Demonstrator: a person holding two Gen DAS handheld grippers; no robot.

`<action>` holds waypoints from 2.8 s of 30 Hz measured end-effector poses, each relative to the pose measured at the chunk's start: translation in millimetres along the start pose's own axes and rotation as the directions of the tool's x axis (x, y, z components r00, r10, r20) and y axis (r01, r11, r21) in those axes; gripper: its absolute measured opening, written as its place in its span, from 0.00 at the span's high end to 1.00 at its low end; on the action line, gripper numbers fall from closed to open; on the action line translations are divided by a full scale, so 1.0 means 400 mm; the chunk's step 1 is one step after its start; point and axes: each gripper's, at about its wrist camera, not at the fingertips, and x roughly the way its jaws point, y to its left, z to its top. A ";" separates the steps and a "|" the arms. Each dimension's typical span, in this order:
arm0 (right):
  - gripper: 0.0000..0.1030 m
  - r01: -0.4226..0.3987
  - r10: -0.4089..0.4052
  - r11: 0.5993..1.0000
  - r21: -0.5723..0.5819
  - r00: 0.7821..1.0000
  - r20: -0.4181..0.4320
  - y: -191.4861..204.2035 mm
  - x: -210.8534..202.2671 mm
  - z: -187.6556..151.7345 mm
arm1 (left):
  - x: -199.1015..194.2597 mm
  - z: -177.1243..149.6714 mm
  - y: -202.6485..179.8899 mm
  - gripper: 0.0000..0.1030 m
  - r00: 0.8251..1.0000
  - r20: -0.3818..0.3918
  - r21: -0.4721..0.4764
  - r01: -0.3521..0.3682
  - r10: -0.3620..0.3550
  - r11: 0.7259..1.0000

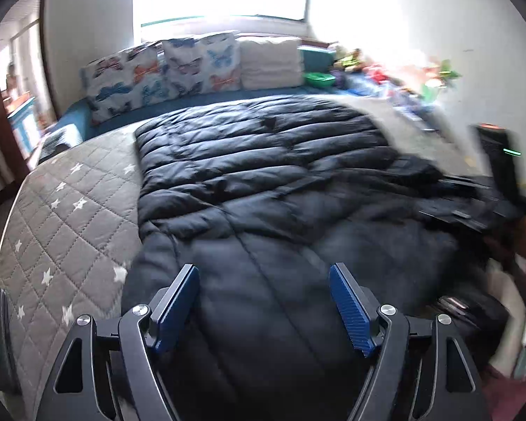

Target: Fold large clothes

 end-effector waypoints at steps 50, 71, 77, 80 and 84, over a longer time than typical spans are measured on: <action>0.68 0.067 -0.051 0.953 -0.297 0.997 0.061 0.255 -0.158 -0.107 | -0.213 -0.262 -0.295 0.17 0.992 0.123 0.381 -0.074 0.028 0.922; 0.81 0.079 -0.038 0.960 -0.268 0.987 0.156 0.302 -0.294 -0.168 | -0.289 -0.415 -0.320 0.73 0.940 0.258 0.390 -0.314 0.225 0.865; 0.81 0.027 0.014 0.947 -0.320 0.992 0.127 0.362 -0.408 -0.255 | -0.446 -0.497 -0.383 0.73 0.938 0.290 0.365 -0.292 0.190 0.884; 0.81 0.010 0.029 0.943 -0.334 0.993 0.113 0.375 -0.435 -0.249 | -0.489 -0.479 -0.376 0.73 0.938 0.301 0.328 -0.274 0.175 0.904; 0.82 0.012 0.034 0.944 -0.329 0.990 0.134 0.351 -0.432 -0.170 | -0.490 -0.390 -0.339 0.73 0.931 0.313 0.283 -0.281 0.189 0.917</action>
